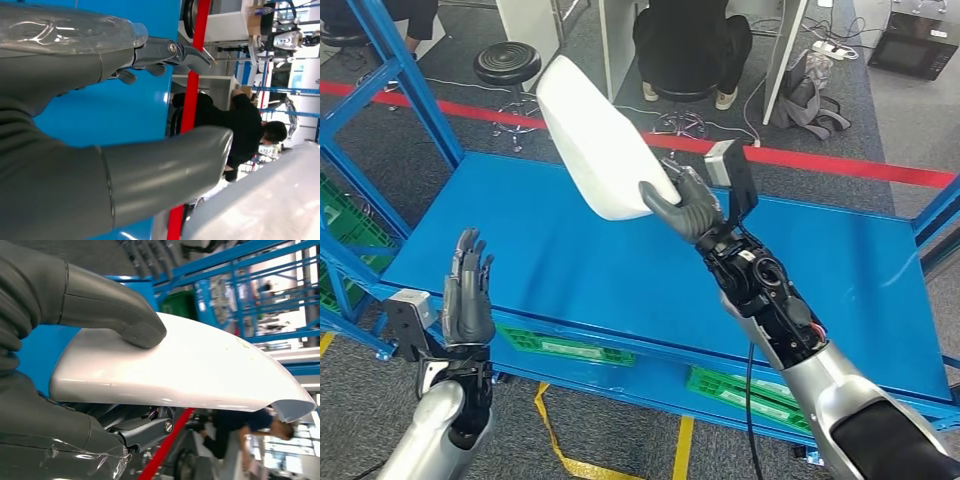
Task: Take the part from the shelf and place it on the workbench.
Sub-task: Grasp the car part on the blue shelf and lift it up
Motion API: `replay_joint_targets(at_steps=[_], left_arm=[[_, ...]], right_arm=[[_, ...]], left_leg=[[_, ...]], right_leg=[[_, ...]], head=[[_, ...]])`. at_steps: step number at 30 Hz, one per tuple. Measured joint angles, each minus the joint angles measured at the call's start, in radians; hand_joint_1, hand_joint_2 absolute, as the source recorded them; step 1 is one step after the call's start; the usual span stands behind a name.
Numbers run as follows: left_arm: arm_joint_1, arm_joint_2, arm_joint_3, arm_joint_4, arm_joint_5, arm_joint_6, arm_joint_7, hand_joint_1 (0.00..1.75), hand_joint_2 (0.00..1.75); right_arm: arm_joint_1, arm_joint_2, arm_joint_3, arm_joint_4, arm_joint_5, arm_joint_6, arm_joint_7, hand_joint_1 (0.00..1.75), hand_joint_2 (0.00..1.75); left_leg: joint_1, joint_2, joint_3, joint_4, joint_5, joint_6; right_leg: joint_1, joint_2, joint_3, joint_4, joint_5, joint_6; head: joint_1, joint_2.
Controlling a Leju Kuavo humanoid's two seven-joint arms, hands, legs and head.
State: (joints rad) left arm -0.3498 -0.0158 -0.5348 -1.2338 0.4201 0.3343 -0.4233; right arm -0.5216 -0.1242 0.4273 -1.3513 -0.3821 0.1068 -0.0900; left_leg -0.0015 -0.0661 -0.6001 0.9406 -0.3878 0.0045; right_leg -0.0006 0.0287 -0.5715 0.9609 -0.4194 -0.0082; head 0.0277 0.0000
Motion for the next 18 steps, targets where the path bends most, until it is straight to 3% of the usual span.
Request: replay_joint_targets(at_steps=[18], left_arm=[[0.013, 0.001, 0.000, -0.036, -0.012, -0.034, -0.014, 0.00, 1.75]], right_arm=[[0.143, -0.004, -0.029, -0.363, 0.088, -0.014, -0.019, 1.75, 1.75]], left_leg=[[0.000, 0.000, 0.000, 0.000, -0.001, 0.000]], right_leg=[[0.000, 0.000, 0.000, 0.000, 0.000, 0.000]], head=[[-0.001, 0.000]])
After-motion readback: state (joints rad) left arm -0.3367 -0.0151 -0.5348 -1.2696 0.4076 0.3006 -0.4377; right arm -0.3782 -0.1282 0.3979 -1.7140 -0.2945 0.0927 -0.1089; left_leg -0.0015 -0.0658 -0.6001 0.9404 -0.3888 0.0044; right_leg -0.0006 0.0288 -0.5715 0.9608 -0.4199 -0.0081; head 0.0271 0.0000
